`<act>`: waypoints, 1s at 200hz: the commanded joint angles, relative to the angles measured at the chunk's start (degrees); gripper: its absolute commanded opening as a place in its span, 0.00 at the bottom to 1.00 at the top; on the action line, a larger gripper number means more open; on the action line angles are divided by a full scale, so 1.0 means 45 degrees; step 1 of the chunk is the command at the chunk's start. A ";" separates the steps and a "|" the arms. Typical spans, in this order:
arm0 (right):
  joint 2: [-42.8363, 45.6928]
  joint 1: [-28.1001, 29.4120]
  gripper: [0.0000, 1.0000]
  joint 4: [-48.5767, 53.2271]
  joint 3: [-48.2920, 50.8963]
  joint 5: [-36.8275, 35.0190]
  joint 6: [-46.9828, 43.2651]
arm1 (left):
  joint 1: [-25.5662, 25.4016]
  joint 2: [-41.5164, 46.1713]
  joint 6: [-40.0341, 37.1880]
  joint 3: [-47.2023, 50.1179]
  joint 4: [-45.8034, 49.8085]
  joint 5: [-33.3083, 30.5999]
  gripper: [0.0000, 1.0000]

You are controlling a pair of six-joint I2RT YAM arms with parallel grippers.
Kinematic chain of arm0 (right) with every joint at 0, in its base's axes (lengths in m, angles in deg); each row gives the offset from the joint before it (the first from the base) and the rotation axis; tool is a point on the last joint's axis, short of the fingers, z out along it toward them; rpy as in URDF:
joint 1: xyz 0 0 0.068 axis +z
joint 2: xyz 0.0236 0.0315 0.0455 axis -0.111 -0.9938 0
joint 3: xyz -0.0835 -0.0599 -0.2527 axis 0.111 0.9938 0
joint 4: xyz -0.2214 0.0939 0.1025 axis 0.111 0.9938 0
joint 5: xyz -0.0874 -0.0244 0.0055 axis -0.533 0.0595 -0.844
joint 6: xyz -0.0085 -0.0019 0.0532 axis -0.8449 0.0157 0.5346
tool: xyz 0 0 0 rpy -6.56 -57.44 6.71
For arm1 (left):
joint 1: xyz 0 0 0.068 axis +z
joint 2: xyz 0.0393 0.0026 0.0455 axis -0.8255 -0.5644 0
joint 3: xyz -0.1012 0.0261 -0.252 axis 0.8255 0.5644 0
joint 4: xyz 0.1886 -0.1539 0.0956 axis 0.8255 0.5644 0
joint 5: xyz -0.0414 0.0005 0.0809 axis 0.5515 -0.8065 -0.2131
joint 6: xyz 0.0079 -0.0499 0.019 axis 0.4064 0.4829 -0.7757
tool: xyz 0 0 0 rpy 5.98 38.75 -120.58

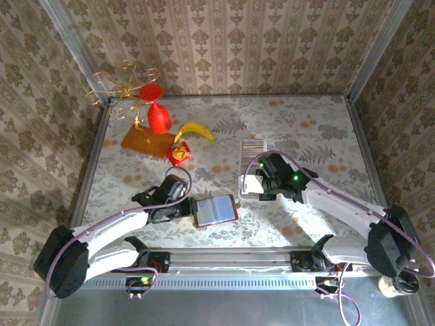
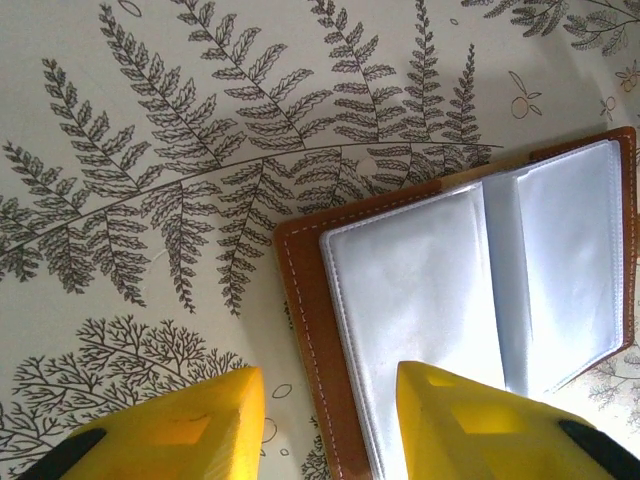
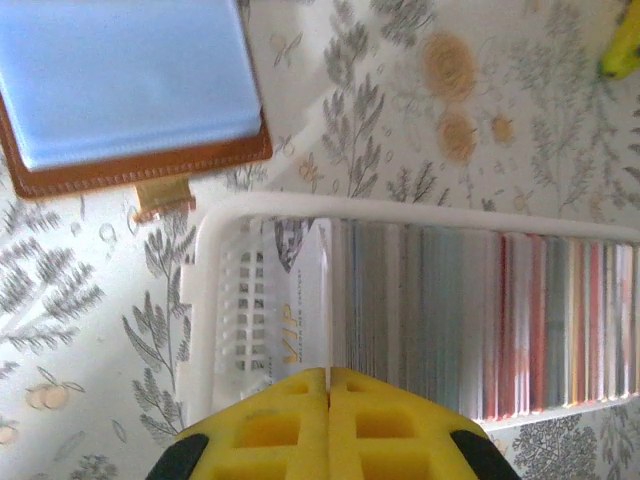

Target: Put the credit cards into the card holder

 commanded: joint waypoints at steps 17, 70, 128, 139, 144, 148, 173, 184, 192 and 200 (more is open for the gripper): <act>0.1371 -0.0052 0.00 0.1395 -0.0986 0.2002 0.4176 | -0.0224 0.0688 0.0606 0.0397 0.0331 0.0124 0.42; 0.2511 -0.0053 0.00 -0.0605 -0.0574 0.3103 1.4987 | -0.0508 0.1320 0.1164 0.0791 0.0184 0.0347 0.49; 0.1318 0.0830 0.00 -0.2738 0.0539 0.3319 2.2262 | -0.0971 0.1279 0.1730 0.0938 -0.0226 0.0171 0.60; 0.0935 0.1231 0.00 -0.2896 0.0514 0.2913 2.2293 | -0.1045 0.1226 0.1796 0.0884 -0.0126 -0.0018 0.61; 0.0723 0.1347 0.00 -0.3086 0.0544 0.2862 2.2347 | -0.1047 0.1186 0.1821 0.0837 -0.0062 -0.0086 0.61; 0.0545 0.1438 0.00 -0.3220 0.0573 0.2835 2.2417 | -0.1070 0.1162 0.1842 0.0806 -0.0022 -0.0142 0.62; -0.0784 0.1725 0.00 -0.4497 0.0810 0.3147 2.2782 | -0.1259 0.0767 0.1926 0.0478 0.0244 -0.0429 0.63; -0.1329 0.1797 0.00 -0.4699 0.0772 0.3086 2.2917 | -0.1356 0.0532 0.1942 0.0274 0.0396 -0.0543 0.63; -0.1710 0.1809 0.00 -0.4841 0.0754 0.3118 2.2922 | -0.1436 0.0351 0.2013 0.0147 0.0527 -0.0662 0.62; -0.1996 0.1834 0.00 -0.4966 0.0715 0.3098 2.2943 | -0.1515 0.0180 0.2067 0.0029 0.0589 -0.0768 0.62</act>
